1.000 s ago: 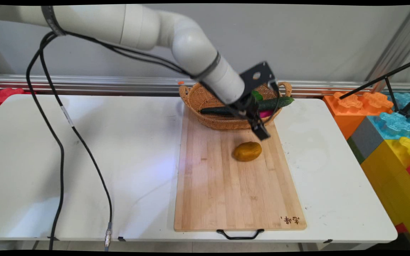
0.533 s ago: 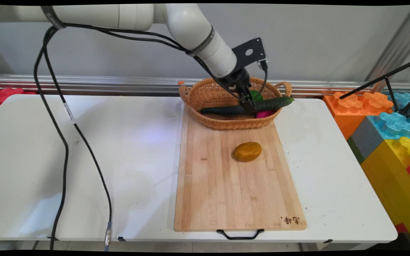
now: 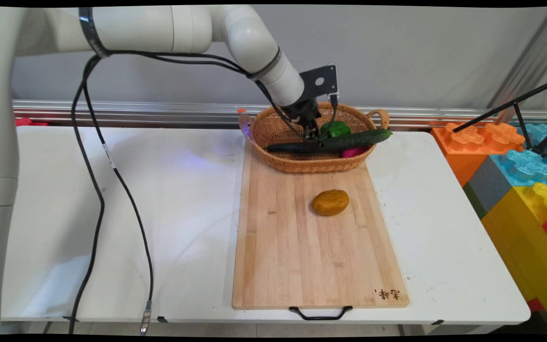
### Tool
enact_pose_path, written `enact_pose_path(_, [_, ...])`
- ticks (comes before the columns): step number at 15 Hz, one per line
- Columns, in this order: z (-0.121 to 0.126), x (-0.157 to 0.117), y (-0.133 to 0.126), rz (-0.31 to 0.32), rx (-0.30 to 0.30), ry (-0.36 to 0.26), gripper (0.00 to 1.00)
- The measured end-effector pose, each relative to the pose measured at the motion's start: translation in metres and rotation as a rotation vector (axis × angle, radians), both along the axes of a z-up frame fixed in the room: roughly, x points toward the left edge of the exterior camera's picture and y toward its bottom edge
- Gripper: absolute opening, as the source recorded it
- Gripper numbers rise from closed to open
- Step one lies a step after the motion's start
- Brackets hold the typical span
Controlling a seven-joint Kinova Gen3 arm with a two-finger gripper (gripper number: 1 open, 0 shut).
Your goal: Pick up the cucumber from the vegetable basket, then place the picked object on the cutting board
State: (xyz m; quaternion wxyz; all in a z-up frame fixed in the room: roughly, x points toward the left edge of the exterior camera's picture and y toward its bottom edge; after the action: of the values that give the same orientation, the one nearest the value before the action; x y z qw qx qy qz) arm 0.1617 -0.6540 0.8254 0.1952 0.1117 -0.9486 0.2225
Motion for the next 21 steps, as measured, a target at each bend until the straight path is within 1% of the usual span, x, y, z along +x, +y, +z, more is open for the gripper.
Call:
enact_pose_path(5, [-0.024, 0.006, -0.014, -0.025, 0.025, -0.025, 1.00])
enact_pose_path(7, [-0.029, 0.008, -0.016, -0.028, 0.031, -0.028, 1.00])
enact_pose_path(8, [-0.032, 0.008, -0.017, -0.030, 0.037, -0.029, 0.00])
enact_pose_path(12, [-0.040, 0.010, -0.018, -0.033, 0.069, -0.028, 0.00])
enact_pose_path(15, [-0.041, 0.012, -0.014, -0.031, 0.089, -0.024, 0.00])
enact_pose_path(18, [-0.031, 0.011, -0.009, -0.029, 0.091, -0.012, 0.00])
enact_pose_path(21, [-0.009, 0.004, -0.001, -0.043, 0.074, 0.007, 0.00])
